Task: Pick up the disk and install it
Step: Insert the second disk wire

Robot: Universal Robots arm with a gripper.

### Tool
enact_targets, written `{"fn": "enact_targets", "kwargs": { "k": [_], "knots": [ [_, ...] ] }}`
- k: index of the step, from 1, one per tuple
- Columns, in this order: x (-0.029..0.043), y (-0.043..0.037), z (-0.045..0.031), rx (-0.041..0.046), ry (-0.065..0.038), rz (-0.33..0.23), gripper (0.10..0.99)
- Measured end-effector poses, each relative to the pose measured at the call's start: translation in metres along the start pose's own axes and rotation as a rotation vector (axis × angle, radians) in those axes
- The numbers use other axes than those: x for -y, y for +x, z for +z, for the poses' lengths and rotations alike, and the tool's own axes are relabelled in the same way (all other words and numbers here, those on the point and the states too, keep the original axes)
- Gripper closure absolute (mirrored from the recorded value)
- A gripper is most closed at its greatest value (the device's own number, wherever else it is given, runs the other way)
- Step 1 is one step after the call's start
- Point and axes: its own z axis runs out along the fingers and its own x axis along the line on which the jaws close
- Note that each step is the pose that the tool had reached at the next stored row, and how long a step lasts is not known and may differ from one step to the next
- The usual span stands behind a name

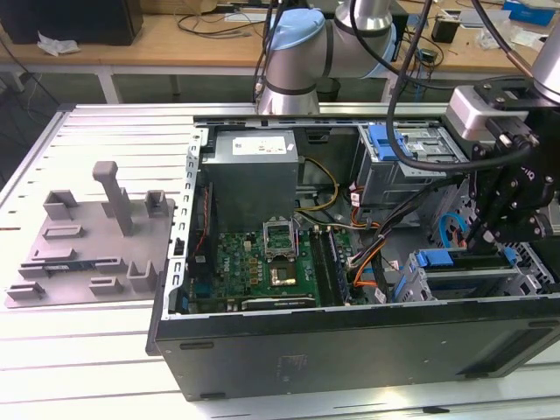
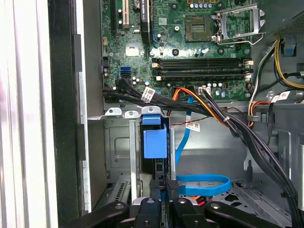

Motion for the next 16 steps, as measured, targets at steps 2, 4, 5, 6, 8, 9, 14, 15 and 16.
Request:
{"fn": "enact_targets", "kwargs": {
  "k": [2,4,5,6,8,9,14,15,16],
  "knots": [
    [0.0,0.0003,0.0001,0.0002,0.0,0.0,0.925],
    [0.0,0.0004,0.0001,0.0008,0.0,0.0,0.925],
    [0.0,0.0004,0.0001,0.0011,0.0,0.0,0.925],
    [0.0,0.0004,0.0001,0.0017,0.0,0.0,0.925],
    [0.0,0.0004,0.0002,0.0046,0.0,0.0,0.925],
    [0.0,0.0004,0.0003,0.0083,0.0,0.0,0.925],
    [0.0,0.0003,0.0005,0.0148,0.0,0.0,0.925],
    [0.0,0.0004,0.0005,0.0147,0.0,0.0,0.925],
    [0.0,0.0004,0.0006,0.0147,0.0,0.0,0.925]
  ]
}}
